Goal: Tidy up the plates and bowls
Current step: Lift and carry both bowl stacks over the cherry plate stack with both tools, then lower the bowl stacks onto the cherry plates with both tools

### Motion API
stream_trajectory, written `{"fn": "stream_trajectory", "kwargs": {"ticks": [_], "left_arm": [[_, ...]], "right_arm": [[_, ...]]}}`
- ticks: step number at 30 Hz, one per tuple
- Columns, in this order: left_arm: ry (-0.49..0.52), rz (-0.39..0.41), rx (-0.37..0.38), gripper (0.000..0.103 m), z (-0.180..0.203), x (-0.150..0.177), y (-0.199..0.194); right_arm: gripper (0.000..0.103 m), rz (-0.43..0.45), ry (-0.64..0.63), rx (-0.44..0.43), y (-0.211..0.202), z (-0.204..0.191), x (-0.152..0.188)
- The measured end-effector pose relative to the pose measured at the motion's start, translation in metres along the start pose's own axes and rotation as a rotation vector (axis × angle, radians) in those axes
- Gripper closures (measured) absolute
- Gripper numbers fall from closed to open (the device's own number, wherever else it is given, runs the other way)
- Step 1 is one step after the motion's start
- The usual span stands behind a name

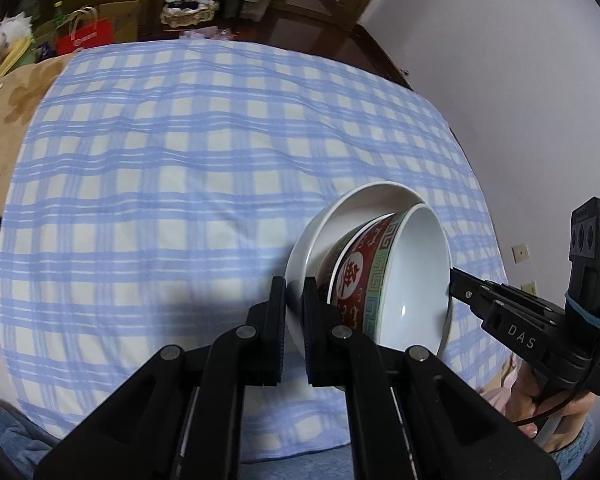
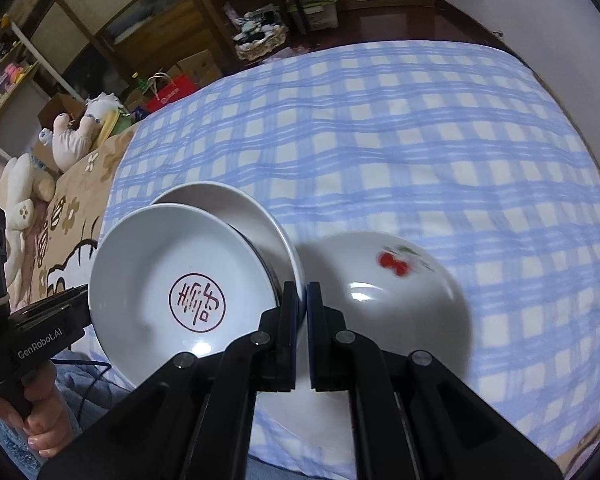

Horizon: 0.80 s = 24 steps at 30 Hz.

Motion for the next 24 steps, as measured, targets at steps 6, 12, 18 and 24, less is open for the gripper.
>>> {"fn": "stream_trajectory", "kwargs": {"ticks": [6,12,18,24], "left_arm": [[0.048,-0.029,0.003,0.097,0.035,0.012,0.011],[0.066,-0.067,0.021,0.098,0.057,0.026,0.029],[0.079,-0.097,0.043,0.098,0.065,0.035,0.05],[0.076,-0.108,0.046,0.097,0.067,0.027,0.063]], "right_arm": [[0.097,0.004,0.044,0.026,-0.013,0.034,0.015],[0.097,-0.013,0.081,0.057,-0.013,0.062,0.032],[0.097,-0.026,0.107,0.089,-0.007,0.081,0.041],[0.097,0.007,0.109,0.104,-0.001,0.087,0.037]]}}
Point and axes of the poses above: each gripper's, at about its wrist camera, not at the fingertips, and y roughly the way its jaws point, z to its right, x to its underside, the point moved 7 cm from there along y, roughly the way its jaws point, and after that the axes turned 5 degrees about z, right-handed, at the moved point
